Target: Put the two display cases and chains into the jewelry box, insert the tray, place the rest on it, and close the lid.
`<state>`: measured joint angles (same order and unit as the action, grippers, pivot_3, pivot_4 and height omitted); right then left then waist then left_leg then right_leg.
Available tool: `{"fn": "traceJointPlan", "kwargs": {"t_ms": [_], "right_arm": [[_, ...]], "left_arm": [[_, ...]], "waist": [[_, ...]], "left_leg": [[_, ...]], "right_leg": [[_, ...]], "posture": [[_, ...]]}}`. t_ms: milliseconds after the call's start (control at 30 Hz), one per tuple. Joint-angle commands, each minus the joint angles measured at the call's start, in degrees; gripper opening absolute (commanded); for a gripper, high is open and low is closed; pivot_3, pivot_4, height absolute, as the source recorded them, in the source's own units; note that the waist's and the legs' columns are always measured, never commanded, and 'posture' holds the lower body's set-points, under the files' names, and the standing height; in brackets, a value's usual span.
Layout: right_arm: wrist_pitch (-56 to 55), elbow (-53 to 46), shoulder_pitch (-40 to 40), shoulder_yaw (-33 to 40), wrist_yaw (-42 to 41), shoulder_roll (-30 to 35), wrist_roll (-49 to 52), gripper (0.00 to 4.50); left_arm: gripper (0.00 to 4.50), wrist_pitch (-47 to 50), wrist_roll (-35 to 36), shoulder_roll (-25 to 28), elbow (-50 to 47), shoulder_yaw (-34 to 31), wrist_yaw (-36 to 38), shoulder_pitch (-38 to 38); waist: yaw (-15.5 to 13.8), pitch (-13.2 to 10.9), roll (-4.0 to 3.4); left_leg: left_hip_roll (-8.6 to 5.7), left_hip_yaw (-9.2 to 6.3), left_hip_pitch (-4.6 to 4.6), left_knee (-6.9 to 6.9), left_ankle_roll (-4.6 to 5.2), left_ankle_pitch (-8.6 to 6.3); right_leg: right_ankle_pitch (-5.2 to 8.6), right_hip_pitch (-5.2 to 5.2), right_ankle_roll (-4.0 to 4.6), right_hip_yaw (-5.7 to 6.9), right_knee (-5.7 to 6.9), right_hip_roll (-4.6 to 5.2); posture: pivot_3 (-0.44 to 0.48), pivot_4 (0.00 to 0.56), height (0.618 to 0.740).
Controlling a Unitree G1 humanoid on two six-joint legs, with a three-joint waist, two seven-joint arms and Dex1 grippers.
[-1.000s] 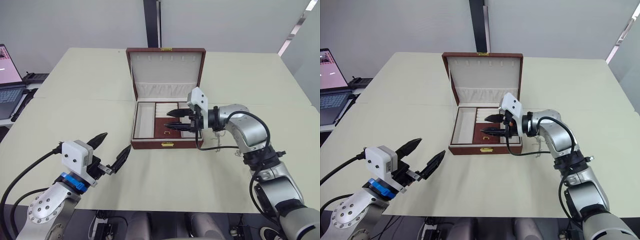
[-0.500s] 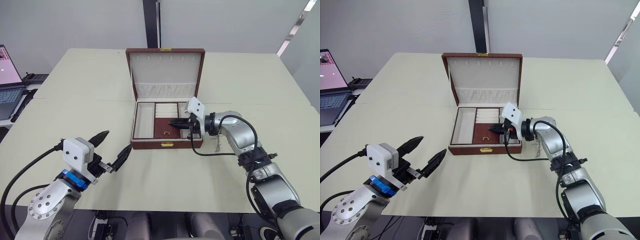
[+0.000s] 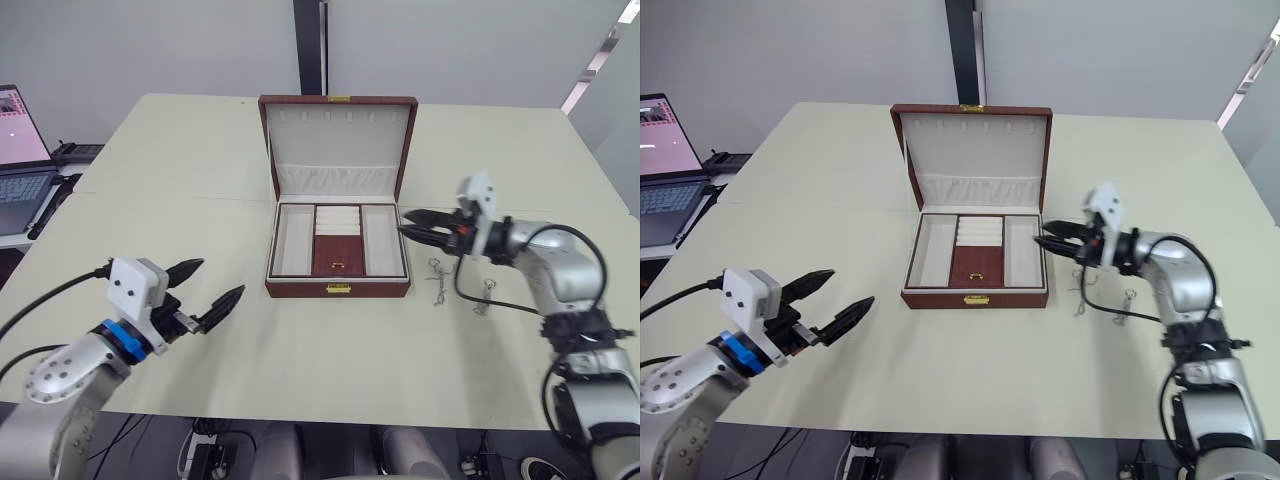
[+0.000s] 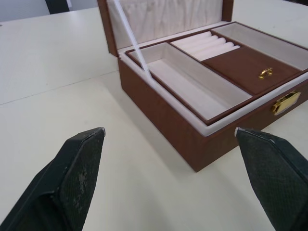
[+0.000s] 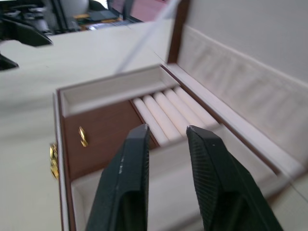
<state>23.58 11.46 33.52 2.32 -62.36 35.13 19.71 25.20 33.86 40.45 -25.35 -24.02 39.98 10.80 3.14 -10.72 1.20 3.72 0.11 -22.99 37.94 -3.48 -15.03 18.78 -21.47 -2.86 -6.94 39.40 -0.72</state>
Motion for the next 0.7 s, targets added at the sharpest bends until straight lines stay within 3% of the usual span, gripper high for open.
{"fn": "traceJointPlan", "kwargs": {"t_ms": [33,233,467,700], "right_arm": [[1.57,-2.46,-3.28,5.84,-0.52,4.9,2.69,2.77],[0.57,-5.72,-16.04,13.01,-0.38,12.25,3.3,4.48],[-3.86,-4.12,-26.59,19.89,0.46,14.25,2.76,4.48],[-5.96,-3.27,-30.22,21.08,0.63,14.8,2.09,4.48]], "left_arm": [[4.5,-0.77,0.75,3.49,5.61,-3.01,5.35,-1.38],[4.5,-4.54,-2.41,9.38,18.85,-4.67,11.8,-5.29],[4.5,-9.68,-5.61,13.46,31.46,-6.2,16.32,-8.92],[4.5,-12.19,-6.88,14.82,36.76,-6.96,17.86,-10.45]], "waist": [[0.14,0.0,0.0],[0.21,0.0,-0.01],[0.4,-0.01,0.0],[0.33,-0.01,0.01]], "left_leg": [[0.0,-0.01,0.0,-0.01,0.0,0.0],[0.04,-0.02,0.01,-0.07,0.0,0.0],[0.03,0.07,0.04,-0.06,0.0,0.0],[0.05,0.06,0.04,-0.06,0.0,0.0]], "right_leg": [[0.0,0.0,0.0,0.0,0.0,-0.01],[0.03,-0.03,0.04,0.0,-0.04,-0.07],[0.03,-0.01,0.01,-0.07,-0.03,-0.04],[0.03,0.0,0.01,-0.05,-0.02,-0.06]], "posture": [[0.0,0.15,0.74],[0.0,0.15,0.74],[0.0,0.15,0.74],[0.0,0.15,0.74]]}}
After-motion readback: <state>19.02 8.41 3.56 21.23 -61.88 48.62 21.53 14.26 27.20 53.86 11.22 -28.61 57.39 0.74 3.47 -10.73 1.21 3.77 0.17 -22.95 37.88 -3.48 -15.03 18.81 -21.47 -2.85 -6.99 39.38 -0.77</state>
